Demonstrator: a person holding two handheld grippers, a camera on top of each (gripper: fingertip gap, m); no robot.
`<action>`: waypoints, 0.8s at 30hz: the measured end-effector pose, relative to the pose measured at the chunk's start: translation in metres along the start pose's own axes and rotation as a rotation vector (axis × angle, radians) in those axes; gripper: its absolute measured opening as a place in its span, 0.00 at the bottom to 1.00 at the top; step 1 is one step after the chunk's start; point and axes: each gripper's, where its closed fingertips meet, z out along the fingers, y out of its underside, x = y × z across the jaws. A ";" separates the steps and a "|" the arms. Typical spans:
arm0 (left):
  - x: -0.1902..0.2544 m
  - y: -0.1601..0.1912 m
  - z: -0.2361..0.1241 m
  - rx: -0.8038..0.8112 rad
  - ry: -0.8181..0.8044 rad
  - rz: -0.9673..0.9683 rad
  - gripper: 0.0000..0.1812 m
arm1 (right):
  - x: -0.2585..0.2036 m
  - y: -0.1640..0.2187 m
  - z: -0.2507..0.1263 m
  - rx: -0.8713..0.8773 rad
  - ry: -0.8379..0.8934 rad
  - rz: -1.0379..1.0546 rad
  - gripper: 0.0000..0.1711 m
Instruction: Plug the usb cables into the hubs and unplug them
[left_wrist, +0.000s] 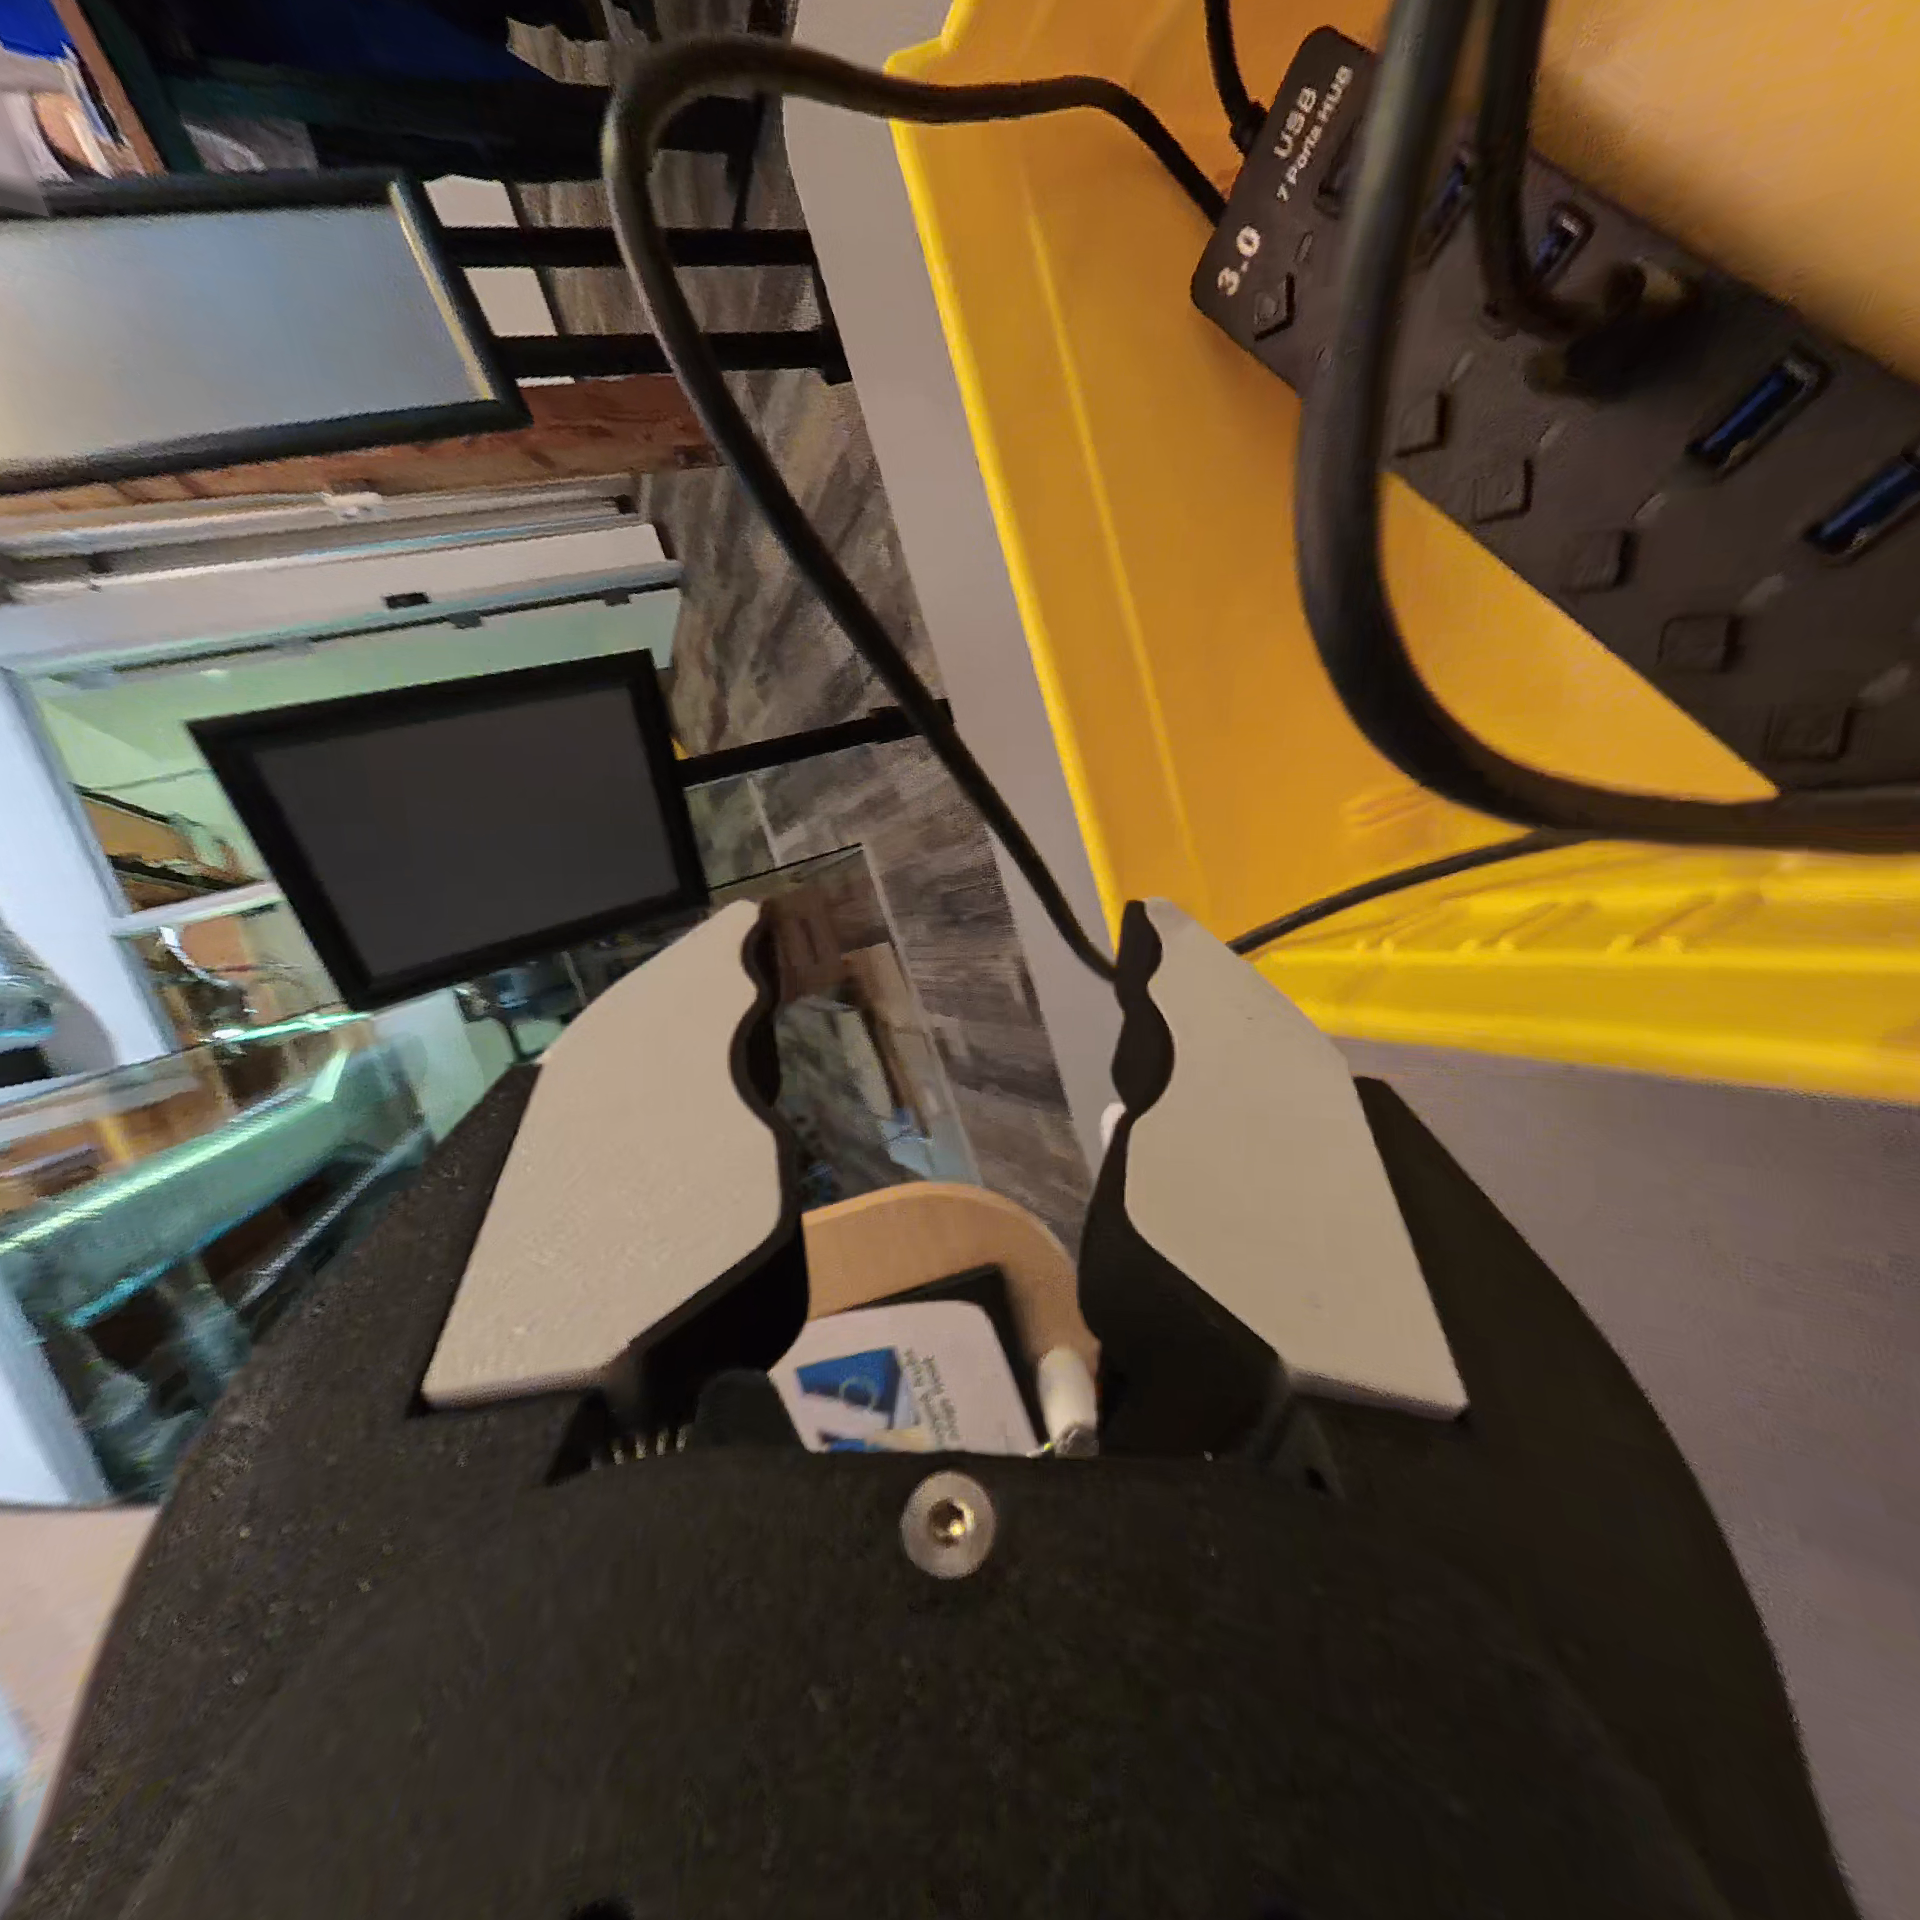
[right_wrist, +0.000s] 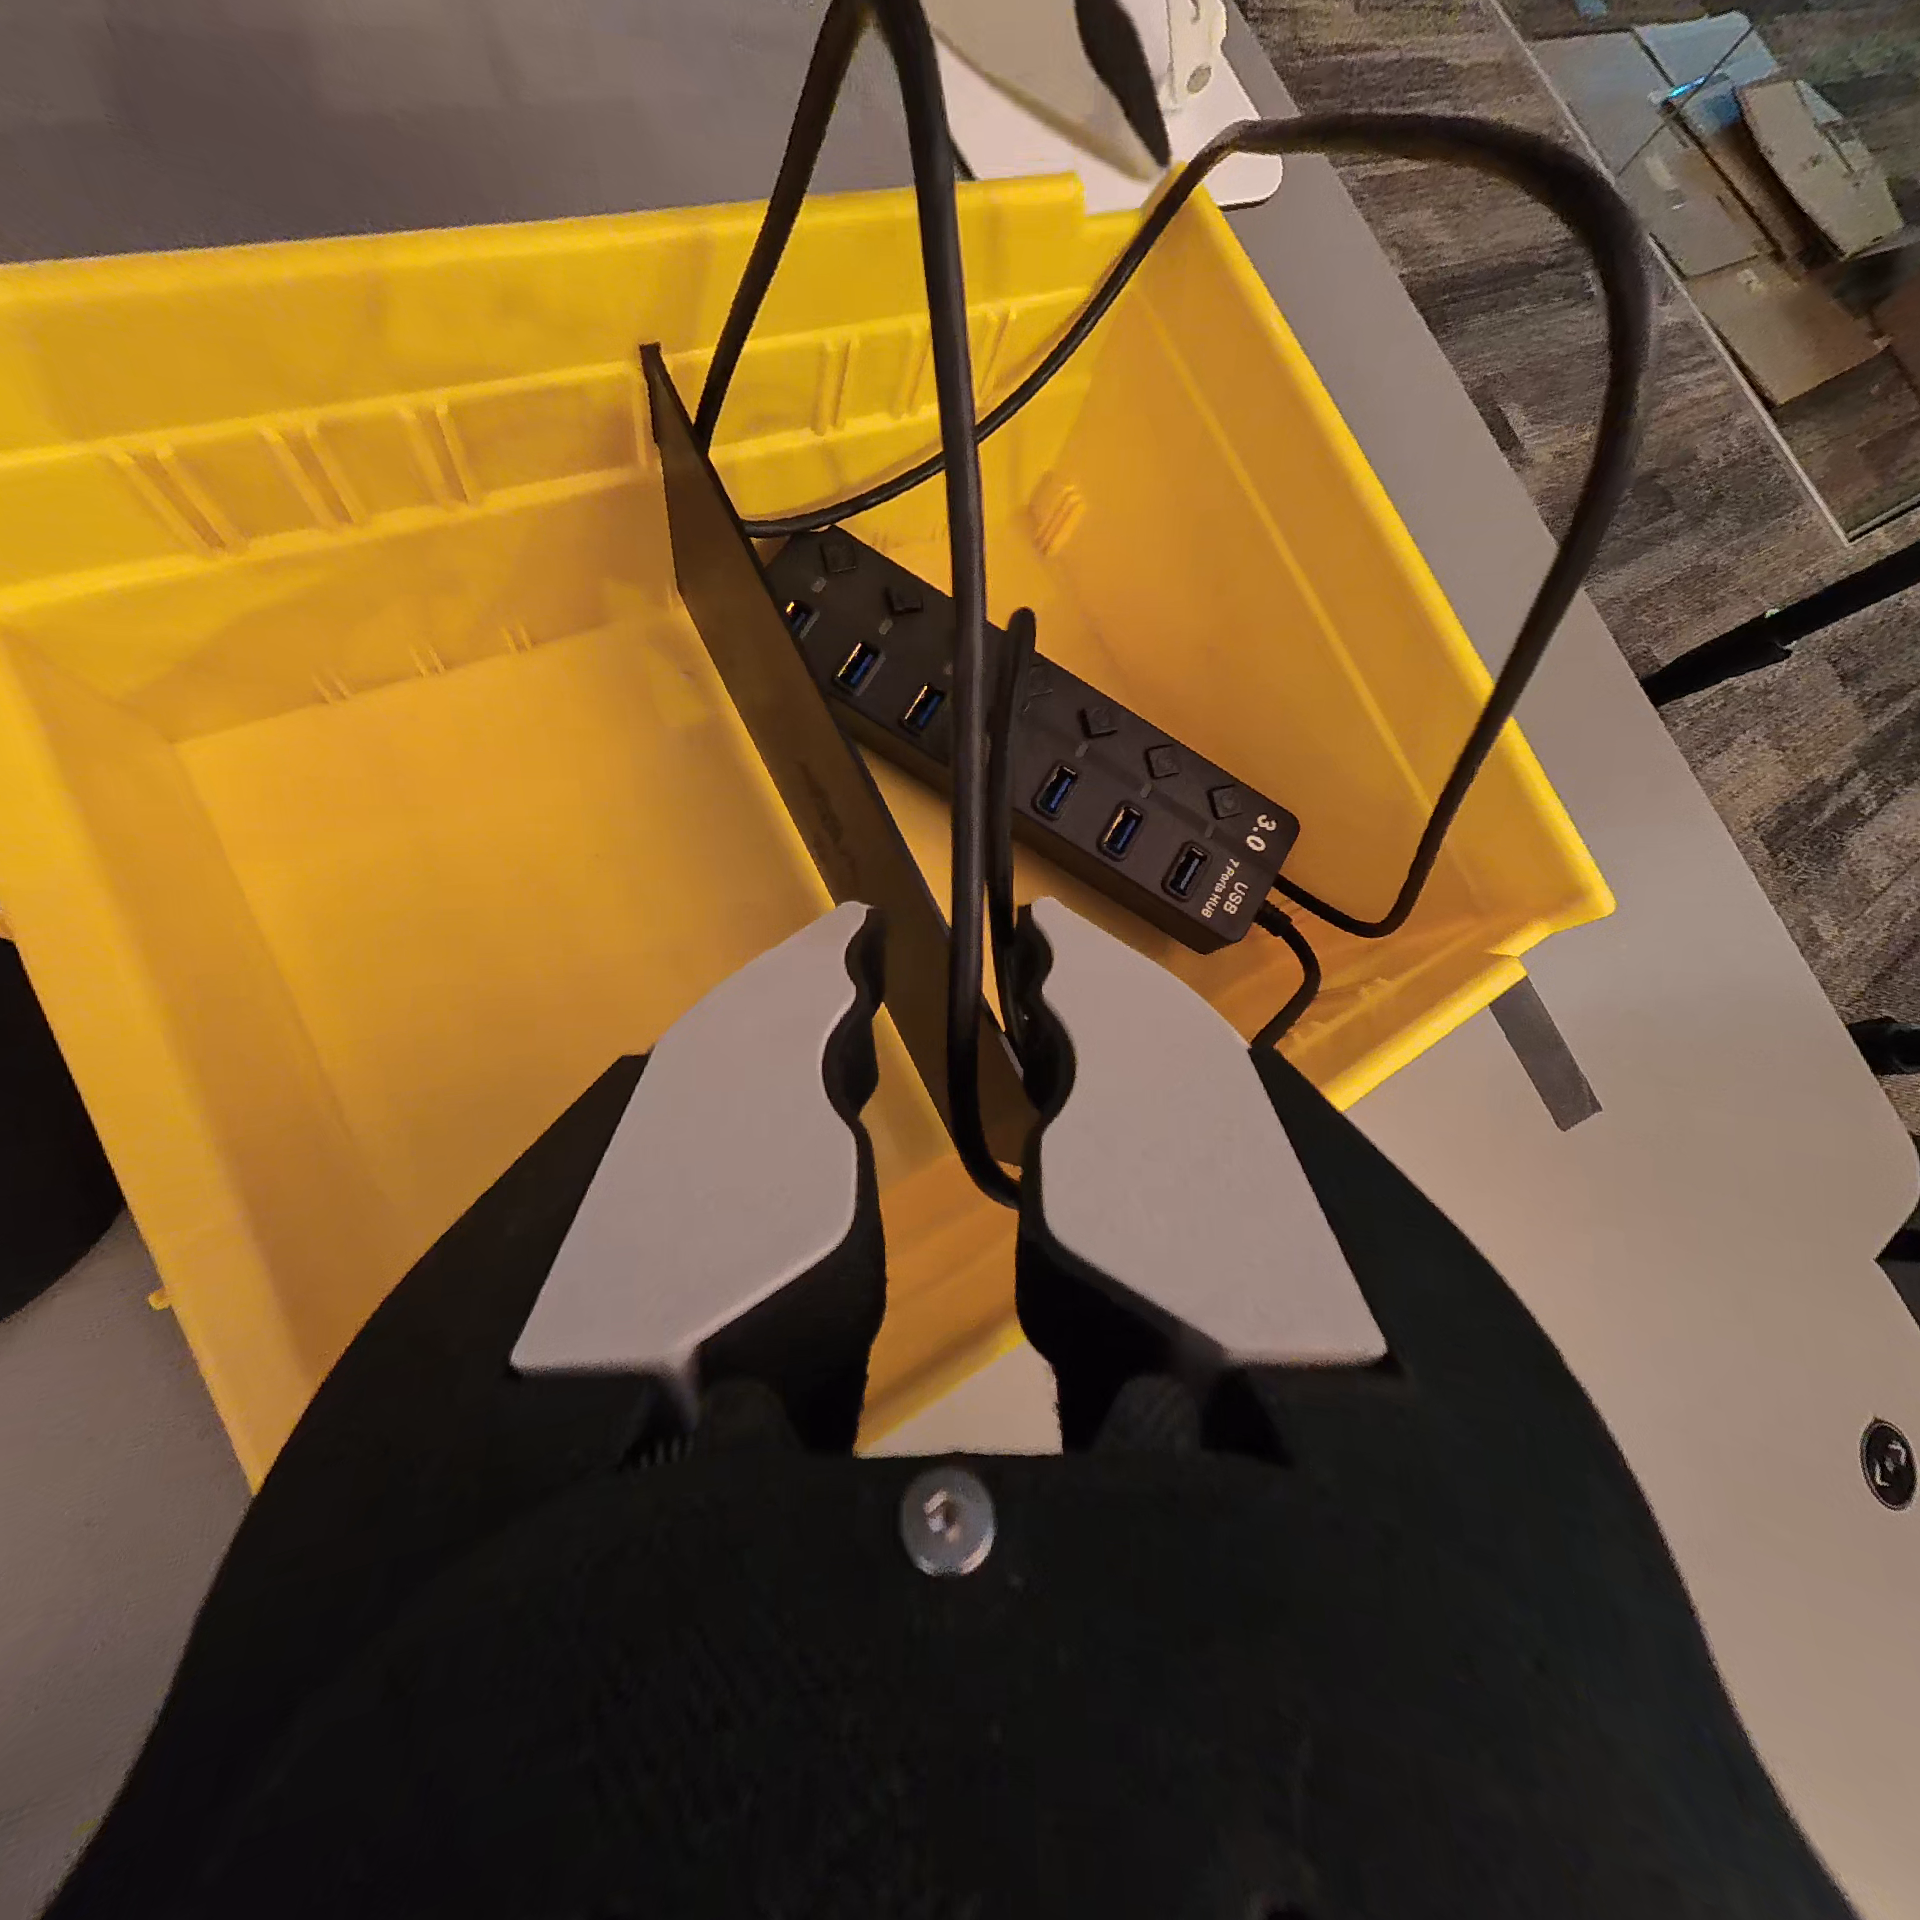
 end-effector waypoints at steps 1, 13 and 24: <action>-0.002 0.003 -0.005 -0.009 -0.020 0.027 0.35 | 0.000 0.000 0.000 -0.003 0.001 0.000 0.15; -0.018 0.032 -0.052 -0.064 -0.181 0.184 0.37 | -0.001 0.009 0.001 -0.087 0.038 -0.011 0.20; -0.002 0.035 -0.081 -0.039 -0.215 0.274 0.35 | 0.004 0.010 -0.010 -0.067 0.096 0.026 0.24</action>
